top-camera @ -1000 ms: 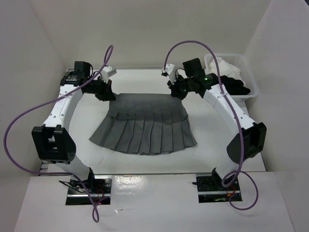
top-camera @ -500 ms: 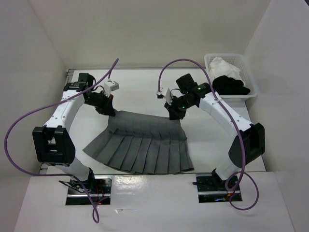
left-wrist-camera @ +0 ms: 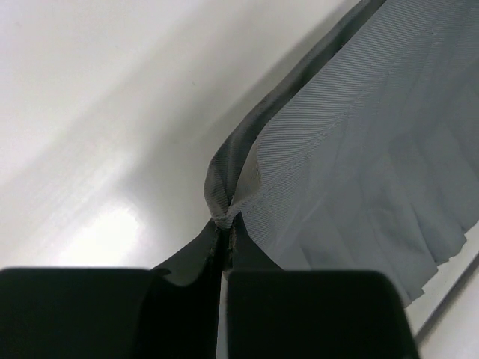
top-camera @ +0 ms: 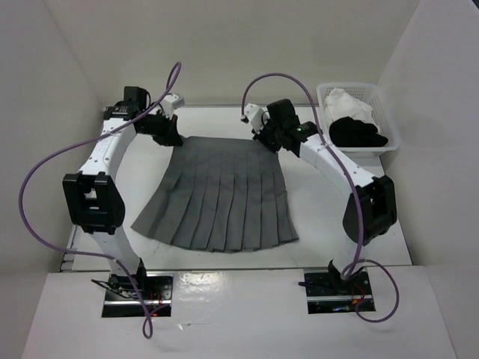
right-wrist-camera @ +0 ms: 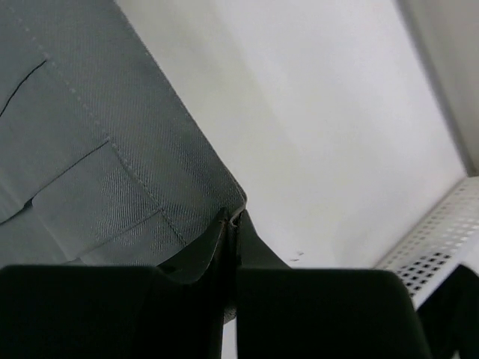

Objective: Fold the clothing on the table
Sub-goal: Fold the skirt

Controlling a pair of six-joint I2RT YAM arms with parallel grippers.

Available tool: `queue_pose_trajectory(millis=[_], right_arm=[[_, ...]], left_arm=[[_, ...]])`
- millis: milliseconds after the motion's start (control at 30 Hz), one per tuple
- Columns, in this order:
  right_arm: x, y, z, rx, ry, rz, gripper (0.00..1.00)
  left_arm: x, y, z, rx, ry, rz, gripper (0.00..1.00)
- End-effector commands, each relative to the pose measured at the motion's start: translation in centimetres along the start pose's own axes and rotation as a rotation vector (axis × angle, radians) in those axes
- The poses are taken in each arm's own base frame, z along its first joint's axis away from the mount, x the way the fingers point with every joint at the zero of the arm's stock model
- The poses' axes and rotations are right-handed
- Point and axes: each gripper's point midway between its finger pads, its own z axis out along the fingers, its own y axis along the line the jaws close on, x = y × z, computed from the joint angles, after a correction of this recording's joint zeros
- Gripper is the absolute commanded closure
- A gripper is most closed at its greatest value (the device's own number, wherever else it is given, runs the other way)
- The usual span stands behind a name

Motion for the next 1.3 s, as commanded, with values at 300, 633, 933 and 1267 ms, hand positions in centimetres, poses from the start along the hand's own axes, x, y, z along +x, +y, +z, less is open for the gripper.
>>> queue_pose_trajectory(millis=[300,633,933,1267], right_arm=[[-5.1,-10.8,0.0,0.347,-0.07,0.045,1.0],[-5.3,-0.9,-7.2,-0.112,-0.131,-0.001,0.99],[2.5,10.2,-9.3,-0.523,0.086,-0.083,0.27],[6.8,17.1,-9.9,-0.756,0.269,-0.159,0.1]], left_arm=[[-7.4,6.0,-1.2,-0.191,-0.133,0.016,1.0],[-0.6,1.1,-4.2,-0.153,0.001,0.172,0.93],[7.9,-1.0,-5.4,-0.199,0.169,0.187,0.69],[11.9,-2.6,-5.3,-0.169,0.223,0.127,0.43]])
